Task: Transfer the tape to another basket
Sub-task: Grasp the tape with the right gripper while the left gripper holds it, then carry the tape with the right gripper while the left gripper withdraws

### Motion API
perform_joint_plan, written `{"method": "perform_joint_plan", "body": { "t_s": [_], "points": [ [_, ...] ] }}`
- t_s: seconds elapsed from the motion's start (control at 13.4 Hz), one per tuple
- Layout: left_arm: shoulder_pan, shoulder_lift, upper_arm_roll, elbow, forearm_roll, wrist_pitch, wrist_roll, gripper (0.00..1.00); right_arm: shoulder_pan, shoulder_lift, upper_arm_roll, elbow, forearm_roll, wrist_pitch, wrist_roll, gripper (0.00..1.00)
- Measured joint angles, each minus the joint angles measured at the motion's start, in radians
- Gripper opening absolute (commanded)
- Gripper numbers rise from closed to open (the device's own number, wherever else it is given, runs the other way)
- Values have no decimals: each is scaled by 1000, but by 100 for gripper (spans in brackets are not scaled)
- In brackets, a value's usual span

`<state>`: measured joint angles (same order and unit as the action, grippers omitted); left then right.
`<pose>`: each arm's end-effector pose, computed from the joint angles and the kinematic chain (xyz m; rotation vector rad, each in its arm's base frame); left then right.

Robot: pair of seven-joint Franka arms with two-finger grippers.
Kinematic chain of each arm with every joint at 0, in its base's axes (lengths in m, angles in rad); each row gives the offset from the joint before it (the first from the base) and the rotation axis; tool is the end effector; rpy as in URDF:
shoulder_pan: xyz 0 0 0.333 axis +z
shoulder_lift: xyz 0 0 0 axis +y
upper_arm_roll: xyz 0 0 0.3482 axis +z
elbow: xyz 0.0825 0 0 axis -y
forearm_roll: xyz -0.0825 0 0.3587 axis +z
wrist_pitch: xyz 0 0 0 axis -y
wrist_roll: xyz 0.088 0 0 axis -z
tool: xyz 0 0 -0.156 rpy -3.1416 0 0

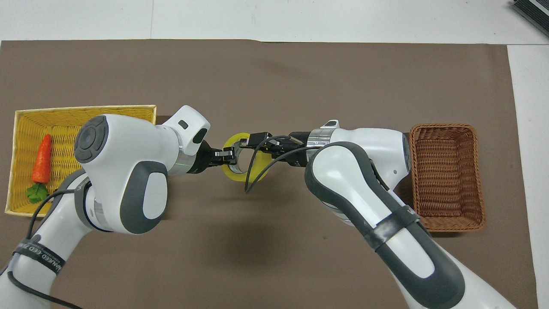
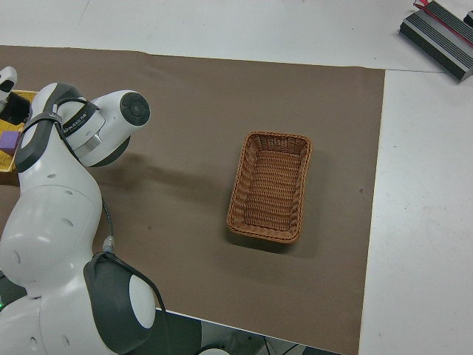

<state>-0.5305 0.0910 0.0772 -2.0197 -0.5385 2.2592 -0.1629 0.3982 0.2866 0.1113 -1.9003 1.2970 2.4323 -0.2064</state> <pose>0.5054 -0.2839 0.4251 2.6857 0.0332 0.0106 0.5587 0.3449 0.3966 -2.1507 0.2683 -0.0552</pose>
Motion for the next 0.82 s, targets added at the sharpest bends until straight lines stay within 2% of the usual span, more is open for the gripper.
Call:
{"method": "perform_joint_plan", "body": {
  "t_s": [0.22,0.3,0.37,0.45,0.52,0.6,0.67,0.75,0.82],
  "points": [
    [0,0,0,0,-1,0,0,0,0,0,0,0,0,0,0,8],
    [0,0,1,0,-1,0,0,3,0,0,0,0,0,0,0,8],
    [0,0,1,0,-1,0,0,14,0,0,0,0,0,0,0,8],
    [0,0,1,0,-2,0,0,33,0,0,0,0,0,0,0,6],
    [0,0,1,0,-2,0,0,46,0,0,0,0,0,0,0,5],
    [0,0,3,1,-2,7,-2,65,1,0,0,-1,0,0,0,5],
    [0,0,6,4,-2,12,-2,90,1,1,0,-5,0,0,0,4],
    [0,0,10,6,-2,16,-3,99,1,1,0,-8,0,0,0,4],
    [0,0,12,8,-2,19,-3,100,1,1,0,-9,0,0,0,4]
  ]
}}
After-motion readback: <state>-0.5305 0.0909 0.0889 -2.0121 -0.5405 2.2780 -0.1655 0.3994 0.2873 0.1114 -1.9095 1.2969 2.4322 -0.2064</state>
